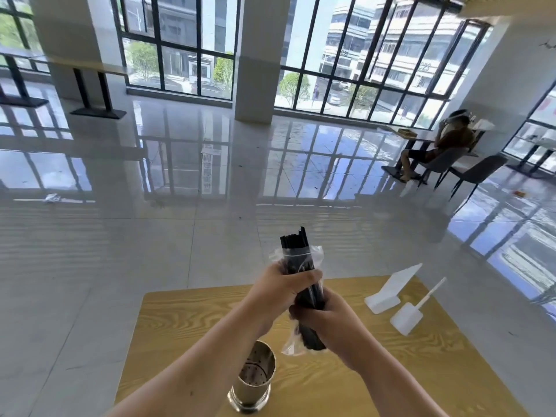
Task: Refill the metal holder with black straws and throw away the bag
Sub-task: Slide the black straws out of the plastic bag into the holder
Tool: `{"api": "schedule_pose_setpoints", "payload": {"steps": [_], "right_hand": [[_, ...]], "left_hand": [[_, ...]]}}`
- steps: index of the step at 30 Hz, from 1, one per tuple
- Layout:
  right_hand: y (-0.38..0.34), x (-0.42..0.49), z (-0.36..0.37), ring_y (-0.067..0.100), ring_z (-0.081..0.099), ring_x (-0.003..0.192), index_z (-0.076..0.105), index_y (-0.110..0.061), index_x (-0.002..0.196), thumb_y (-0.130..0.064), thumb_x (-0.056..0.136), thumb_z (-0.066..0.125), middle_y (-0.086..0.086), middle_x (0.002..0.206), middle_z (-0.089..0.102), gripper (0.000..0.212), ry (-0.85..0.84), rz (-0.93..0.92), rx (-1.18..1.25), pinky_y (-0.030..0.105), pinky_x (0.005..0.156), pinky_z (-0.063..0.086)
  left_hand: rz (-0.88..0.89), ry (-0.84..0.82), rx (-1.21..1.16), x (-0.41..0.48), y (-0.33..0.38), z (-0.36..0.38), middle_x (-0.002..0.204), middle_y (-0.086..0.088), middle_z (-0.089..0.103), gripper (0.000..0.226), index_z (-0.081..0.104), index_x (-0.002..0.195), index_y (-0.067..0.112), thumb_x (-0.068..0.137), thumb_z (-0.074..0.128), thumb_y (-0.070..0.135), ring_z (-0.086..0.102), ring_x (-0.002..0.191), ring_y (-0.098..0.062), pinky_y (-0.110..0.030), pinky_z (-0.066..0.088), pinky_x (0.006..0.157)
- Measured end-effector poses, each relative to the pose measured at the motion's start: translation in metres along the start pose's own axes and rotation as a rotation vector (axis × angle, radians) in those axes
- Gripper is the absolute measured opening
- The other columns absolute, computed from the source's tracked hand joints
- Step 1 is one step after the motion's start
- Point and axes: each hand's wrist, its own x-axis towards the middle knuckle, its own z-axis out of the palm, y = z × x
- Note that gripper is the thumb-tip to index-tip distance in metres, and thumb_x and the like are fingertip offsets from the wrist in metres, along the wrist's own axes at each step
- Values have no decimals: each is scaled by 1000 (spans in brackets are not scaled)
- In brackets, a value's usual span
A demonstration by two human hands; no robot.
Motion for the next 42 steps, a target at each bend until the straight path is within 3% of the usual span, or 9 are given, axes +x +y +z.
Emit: {"api": "schedule_pose_setpoints", "payload": {"steps": [7, 11, 17, 20, 23, 29, 32, 37, 42], "right_hand": [[-4, -5, -7, 17, 73, 70, 69, -26, 101, -13, 86, 73, 0, 82, 78, 20, 24, 20, -243, 29, 67, 60], [10, -3, -10, 14, 73, 69, 69, -33, 101, -19, 83, 69, -4, 84, 79, 23, -52, 88, -376, 30, 65, 61], [36, 3, -17, 14, 70, 63, 68, -42, 96, -23, 79, 62, 3, 86, 79, 27, -159, 216, -483, 35, 58, 55], [54, 5, -19, 20, 75, 69, 69, -44, 96, -19, 76, 61, -2, 85, 81, 33, -244, 287, -522, 39, 61, 60], [70, 9, -20, 10, 72, 62, 68, -51, 88, -17, 74, 63, -11, 76, 79, 37, -336, 357, -538, 31, 58, 58], [103, 10, -13, 15, 74, 69, 71, -30, 94, -20, 70, 64, 2, 87, 81, 27, -416, 464, -626, 37, 66, 63], [111, 13, -9, 13, 73, 74, 71, -24, 92, -28, 64, 64, -3, 82, 77, 29, -438, 477, -683, 33, 70, 60], [111, 24, -6, 14, 68, 70, 69, -25, 80, -22, 67, 67, -7, 75, 72, 14, -497, 546, -747, 29, 67, 56], [107, 34, -4, 17, 73, 73, 72, -26, 81, -26, 67, 71, -5, 79, 76, 14, -543, 600, -822, 30, 67, 59]], "left_hand": [[-56, 33, -64, -9, -15, 9, 96, 1, 86, 28, 78, 110, 21, 86, 84, 35, 83, 88, -13, -36, 64, 74], [-191, 48, -167, -14, -47, 8, 103, -3, 86, 50, 79, 113, 18, 75, 83, 50, 81, 101, -24, -45, 68, 82], [-350, 108, -288, -17, -92, 21, 104, -5, 86, 44, 76, 120, 18, 88, 82, 48, 80, 99, -30, -36, 63, 65], [-438, 162, -339, -21, -115, 27, 102, -7, 86, 48, 77, 118, 18, 83, 84, 50, 82, 88, -28, -37, 64, 64], [-518, 189, -411, -26, -138, 31, 99, -9, 86, 41, 82, 111, 16, 86, 84, 49, 81, 78, -26, -38, 64, 66], [-627, 217, -518, -37, -170, 36, 97, -11, 86, 45, 84, 109, 11, 87, 84, 49, 81, 68, -23, -39, 65, 63], [-653, 235, -533, -40, -178, 35, 95, -10, 86, 47, 84, 110, 10, 87, 83, 51, 80, 67, -23, -39, 65, 64], [-688, 219, -545, -37, -187, 34, 89, -7, 84, 49, 84, 107, 13, 92, 74, 58, 78, 72, -21, -42, 68, 75], [-710, 224, -571, -36, -194, 34, 87, -8, 82, 50, 83, 105, 15, 93, 70, 61, 79, 71, -23, -36, 65, 64]]}}
